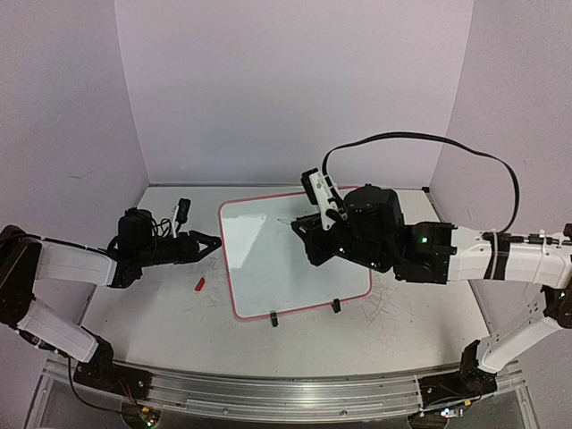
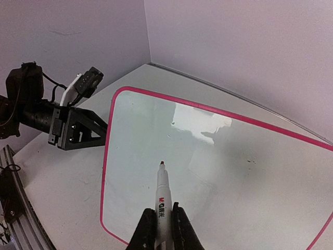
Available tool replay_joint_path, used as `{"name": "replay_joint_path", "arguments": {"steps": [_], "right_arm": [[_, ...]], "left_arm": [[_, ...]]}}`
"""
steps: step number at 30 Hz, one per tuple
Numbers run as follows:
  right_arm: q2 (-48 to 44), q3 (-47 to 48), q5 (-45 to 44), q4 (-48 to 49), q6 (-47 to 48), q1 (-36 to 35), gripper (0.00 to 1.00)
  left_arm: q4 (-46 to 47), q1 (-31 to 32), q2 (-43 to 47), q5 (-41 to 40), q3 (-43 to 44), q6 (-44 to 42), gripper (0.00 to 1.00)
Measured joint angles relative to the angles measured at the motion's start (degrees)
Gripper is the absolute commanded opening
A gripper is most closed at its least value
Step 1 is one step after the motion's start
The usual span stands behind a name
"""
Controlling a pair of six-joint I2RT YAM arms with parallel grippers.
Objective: Write a sentence on the whiteboard
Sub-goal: Hold the whiteboard on the whiteboard stand.
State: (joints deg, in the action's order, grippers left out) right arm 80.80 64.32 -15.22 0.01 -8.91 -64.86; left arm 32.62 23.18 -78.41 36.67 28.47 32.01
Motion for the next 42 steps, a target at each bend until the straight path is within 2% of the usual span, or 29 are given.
{"name": "replay_joint_path", "arguments": {"steps": [2, 6, 10, 13, 18, 24, 29, 37, 42], "right_arm": [[1.7, 1.2, -0.1, 0.1, 0.2, -0.2, 0.00], [4.8, 2.8, 0.0, 0.3, 0.6, -0.3, 0.00], [6.9, 4.0, 0.6, 0.4, 0.8, -0.4, 0.00], [7.8, 4.6, 1.3, 0.5, 0.9, -0.4, 0.00], [8.7, 5.9, 2.3, 0.5, 1.2, -0.4, 0.00], [11.8, 9.1, 3.9, 1.4, 1.2, -0.6, 0.00], [13.8, 10.2, 4.6, 1.7, 1.4, -0.9, 0.00], [15.4, 12.1, 4.9, 2.0, 1.4, -1.2, 0.00], [17.0, 13.5, 4.8, 2.1, 1.4, -1.4, 0.00]], "left_arm": [[0.9, 0.0, -0.3, 1.0, 0.0, 0.1, 0.52], [2.0, 0.0, 0.2, 1.6, -0.3, 0.1, 0.60], [2.5, -0.7, 3.3, 0.6, -2.3, 1.3, 0.70], [2.6, -1.3, 5.9, -0.7, -3.8, 2.3, 0.73], [3.6, -1.5, 7.9, 0.2, -4.3, 2.6, 0.60], [5.9, -1.5, 3.7, 5.6, -2.5, 2.6, 0.50], [8.0, -1.2, 1.4, 8.3, -0.8, 2.6, 0.38], [10.5, -0.5, -2.0, 10.2, 0.5, 2.5, 0.30], [11.1, -0.4, -2.7, 10.9, 1.5, 2.5, 0.21]]}}
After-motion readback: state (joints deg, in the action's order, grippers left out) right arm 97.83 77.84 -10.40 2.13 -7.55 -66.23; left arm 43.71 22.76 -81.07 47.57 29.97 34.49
